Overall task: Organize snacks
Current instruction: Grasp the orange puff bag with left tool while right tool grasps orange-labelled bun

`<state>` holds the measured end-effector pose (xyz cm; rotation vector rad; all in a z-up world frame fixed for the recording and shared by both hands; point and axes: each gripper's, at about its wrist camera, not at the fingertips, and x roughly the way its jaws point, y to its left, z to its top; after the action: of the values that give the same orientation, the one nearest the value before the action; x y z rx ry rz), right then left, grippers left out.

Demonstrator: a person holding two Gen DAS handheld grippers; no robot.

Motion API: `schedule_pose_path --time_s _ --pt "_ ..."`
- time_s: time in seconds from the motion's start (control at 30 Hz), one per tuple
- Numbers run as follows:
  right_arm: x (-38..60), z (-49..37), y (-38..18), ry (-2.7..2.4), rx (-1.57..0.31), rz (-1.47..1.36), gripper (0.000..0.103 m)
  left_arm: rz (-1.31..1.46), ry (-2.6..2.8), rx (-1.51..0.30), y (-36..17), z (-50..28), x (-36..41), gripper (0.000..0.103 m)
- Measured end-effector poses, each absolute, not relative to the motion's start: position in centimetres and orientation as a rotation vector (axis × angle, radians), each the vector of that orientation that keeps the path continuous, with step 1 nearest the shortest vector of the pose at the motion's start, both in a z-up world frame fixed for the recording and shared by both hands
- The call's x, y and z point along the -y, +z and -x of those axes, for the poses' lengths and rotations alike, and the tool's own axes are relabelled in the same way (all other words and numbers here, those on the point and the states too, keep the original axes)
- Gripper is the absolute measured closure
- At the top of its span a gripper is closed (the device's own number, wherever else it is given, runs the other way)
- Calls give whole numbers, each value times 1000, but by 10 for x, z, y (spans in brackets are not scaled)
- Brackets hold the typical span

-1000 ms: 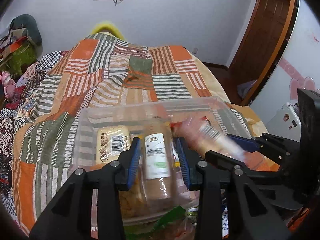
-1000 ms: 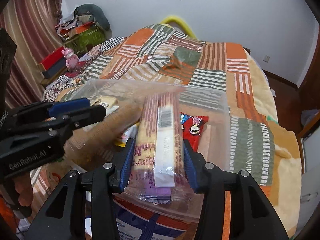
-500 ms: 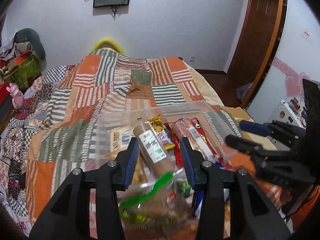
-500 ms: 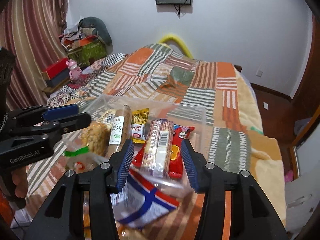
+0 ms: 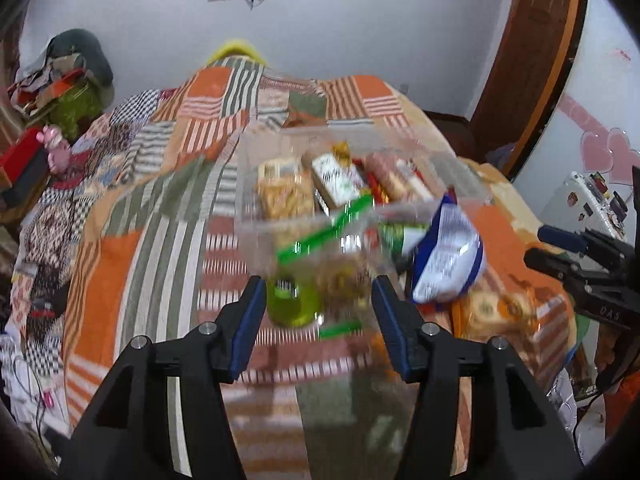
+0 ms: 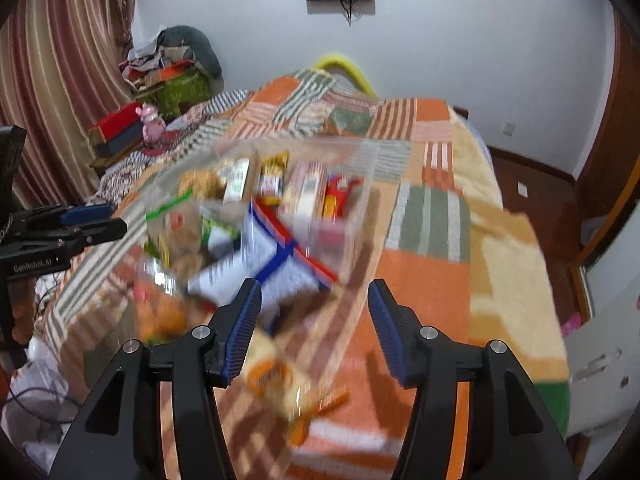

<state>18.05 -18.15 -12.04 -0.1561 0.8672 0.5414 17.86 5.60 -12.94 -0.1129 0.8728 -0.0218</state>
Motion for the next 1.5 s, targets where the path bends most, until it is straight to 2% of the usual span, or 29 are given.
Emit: schedule_pose_path --time_s 0.07,0.13,0.17,0.4,0.53,0.87,0.93,0.97,1.1,1.17,1.3,1.33,1.5 --pt "184 -175 -129 552 -889 127 48 112 -24 -871 -133 -170 -50 46" --pt "187 -171 -135 548 -898 100 40 120 -37 -870 -136 -164 -44 40" --pt "187 -170 -138 548 -903 88 39 121 -43 -871 -138 -163 -42 39" --pt "169 -179 -153 604 -952 106 39 108 -91 -939 -156 -165 -11 29" --pt "161 -179 -161 627 -967 136 39 130 -113 -940 -160 -169 1 21" --pt "172 -161 -168 652 -1003 116 41 79 -130 -978 -188 -174 19 21" --pt "170 -158 -168 645 -994 124 42 90 -141 -973 -189 -172 19 32" --pt "169 -158 -168 649 -994 123 42 90 -149 -973 -189 -172 20 34" --pt "157 -158 -168 680 -1002 132 54 88 -161 -953 -187 -167 20 41" --pt "150 -156 -170 688 -1000 159 56 87 -163 -946 -185 -165 18 41" --pt "143 -153 -173 691 -988 204 69 94 -157 -927 -178 -155 12 42" --pt "143 -152 -172 692 -986 201 71 94 -153 -921 -176 -154 10 47" --pt "146 -147 -162 694 -956 187 71 89 -147 -892 -161 -146 4 48"
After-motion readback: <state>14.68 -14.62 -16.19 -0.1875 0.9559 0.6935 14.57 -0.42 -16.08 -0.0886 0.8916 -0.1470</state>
